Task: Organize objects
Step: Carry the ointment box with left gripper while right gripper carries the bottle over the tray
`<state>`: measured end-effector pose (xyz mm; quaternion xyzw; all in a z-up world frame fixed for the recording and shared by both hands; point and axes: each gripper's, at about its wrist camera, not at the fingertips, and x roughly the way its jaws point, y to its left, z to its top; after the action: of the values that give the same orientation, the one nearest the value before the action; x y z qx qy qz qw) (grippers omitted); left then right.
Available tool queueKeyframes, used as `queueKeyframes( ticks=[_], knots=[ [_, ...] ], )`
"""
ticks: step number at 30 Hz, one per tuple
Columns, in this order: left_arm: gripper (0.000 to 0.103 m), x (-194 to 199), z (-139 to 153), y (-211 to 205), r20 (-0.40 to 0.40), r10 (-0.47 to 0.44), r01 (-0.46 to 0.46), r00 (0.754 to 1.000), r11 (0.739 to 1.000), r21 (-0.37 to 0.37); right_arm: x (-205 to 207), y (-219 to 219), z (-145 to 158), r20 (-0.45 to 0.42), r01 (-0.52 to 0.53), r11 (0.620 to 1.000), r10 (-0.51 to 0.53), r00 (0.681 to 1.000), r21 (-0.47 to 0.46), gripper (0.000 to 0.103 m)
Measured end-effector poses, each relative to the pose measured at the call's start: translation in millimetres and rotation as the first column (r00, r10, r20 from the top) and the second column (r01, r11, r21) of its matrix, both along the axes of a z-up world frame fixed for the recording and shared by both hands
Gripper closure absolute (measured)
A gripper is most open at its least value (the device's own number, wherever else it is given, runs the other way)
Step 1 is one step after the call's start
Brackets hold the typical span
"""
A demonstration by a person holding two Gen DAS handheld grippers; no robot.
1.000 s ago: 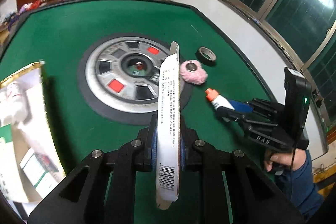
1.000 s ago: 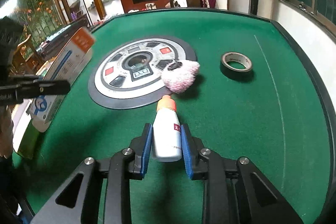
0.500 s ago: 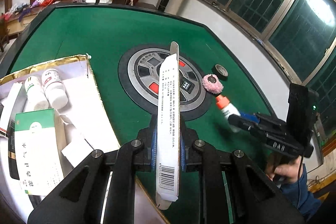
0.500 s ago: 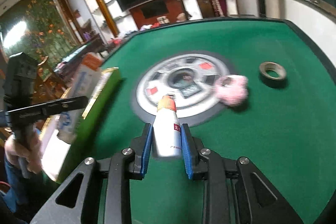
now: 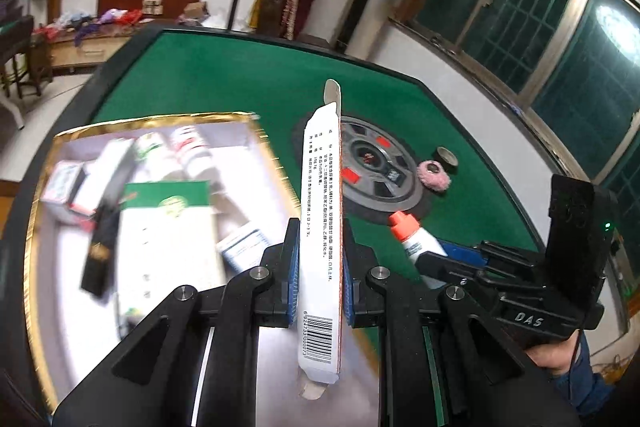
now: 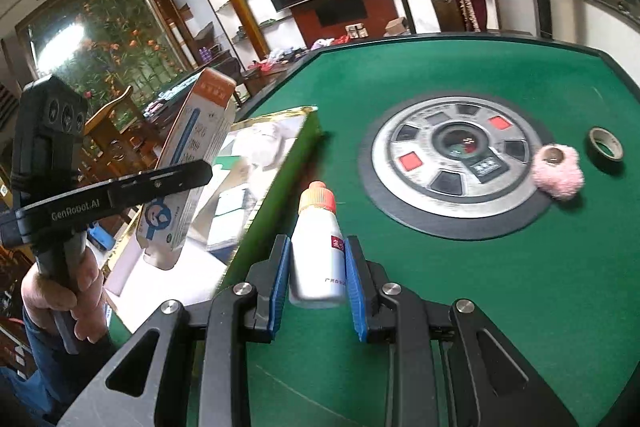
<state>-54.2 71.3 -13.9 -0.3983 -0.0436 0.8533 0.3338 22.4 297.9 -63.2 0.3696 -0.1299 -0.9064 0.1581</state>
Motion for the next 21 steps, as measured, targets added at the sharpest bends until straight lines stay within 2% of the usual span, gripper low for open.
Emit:
queueKeyframes(
  ticks=[10, 21],
  knots=[
    [0.087, 13, -6, -45, -0.029, 0.071, -0.072, 0.997, 0.997, -0.035, -4, -45, -1, -0.002, -0.083, 0.996, 0.083, 0.997, -0.016, 0.077],
    [0.087, 22, -21, -83, -0.009, 0.137, -0.138, 0.990, 0.990, -0.040, -3, -97, -6, 0.020, -0.185, 0.983, 0.185, 0.983, 0.006, 0.077]
  ],
)
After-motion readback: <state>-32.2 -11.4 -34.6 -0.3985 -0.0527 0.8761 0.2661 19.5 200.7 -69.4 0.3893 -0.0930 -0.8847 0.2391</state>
